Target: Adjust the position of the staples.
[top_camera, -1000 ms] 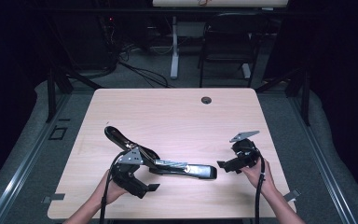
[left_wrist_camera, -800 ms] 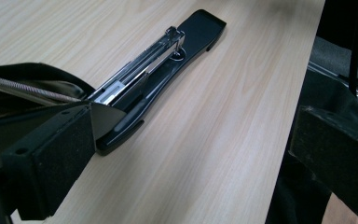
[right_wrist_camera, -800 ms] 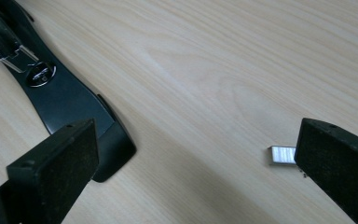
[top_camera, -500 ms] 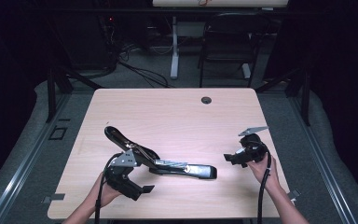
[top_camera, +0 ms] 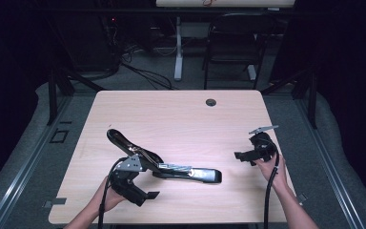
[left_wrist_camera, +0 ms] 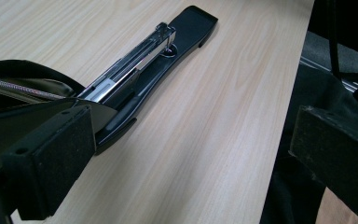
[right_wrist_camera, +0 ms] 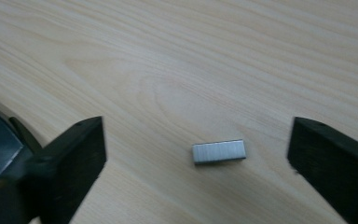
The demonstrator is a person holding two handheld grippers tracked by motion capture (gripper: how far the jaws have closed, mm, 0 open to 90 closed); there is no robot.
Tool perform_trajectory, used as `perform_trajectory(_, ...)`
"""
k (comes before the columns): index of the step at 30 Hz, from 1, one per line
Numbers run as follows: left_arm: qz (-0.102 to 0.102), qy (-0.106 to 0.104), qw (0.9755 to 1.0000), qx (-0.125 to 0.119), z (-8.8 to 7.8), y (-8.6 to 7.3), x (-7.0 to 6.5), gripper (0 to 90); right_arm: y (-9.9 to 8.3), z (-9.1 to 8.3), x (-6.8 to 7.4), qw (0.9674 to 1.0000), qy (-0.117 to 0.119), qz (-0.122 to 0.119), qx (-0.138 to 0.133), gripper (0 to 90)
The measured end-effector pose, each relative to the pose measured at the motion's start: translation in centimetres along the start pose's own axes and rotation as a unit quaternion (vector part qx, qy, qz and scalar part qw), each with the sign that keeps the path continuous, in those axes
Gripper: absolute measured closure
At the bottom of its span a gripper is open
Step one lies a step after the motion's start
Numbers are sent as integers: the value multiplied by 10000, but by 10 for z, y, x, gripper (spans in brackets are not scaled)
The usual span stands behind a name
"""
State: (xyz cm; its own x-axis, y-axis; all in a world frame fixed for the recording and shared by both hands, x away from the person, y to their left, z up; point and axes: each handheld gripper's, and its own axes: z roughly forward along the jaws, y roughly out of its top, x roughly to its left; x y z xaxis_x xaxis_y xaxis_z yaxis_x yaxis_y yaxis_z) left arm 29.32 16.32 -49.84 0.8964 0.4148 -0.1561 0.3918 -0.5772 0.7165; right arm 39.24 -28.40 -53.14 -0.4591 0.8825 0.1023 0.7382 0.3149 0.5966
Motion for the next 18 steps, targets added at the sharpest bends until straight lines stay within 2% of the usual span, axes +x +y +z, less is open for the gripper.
perform_trajectory(2, 7, 13, 10000, 5, 1, 0, 0, 0, -1, 4, -4, 9999, -82, 51, 66, 169)
perform_trajectory(4, 2, 10, 10000, 15, 1, 0, 0, 0, -1, 7, -6, 9998, -105, 88, 111, 170)
perform_trajectory(5, 1, 5, 10000, 53, 2, 0, 1, 0, -3, 10, -9, 9996, -176, 91, 181, 266)
perform_trajectory(7, 12, -2, 10000, 71, 2, 0, 1, 0, -4, 10, -11, 9996, -191, 96, 194, 267)
perform_trajectory(8, -4, 18, 10000, 65, 3, -1, 1, 0, -5, 11, -13, 9995, -211, 115, 224, 304)
perform_trajectory(10, 2, 5, 10000, 84, 3, 0, 1, 0, -6, 12, -13, 9995, -193, 110, 210, 318)
perform_trajectory(18, 54, 41, 9998, 171, 6, -1, 1, 0, -6, 19, -7, 9987, -344, -64, 373, 385)
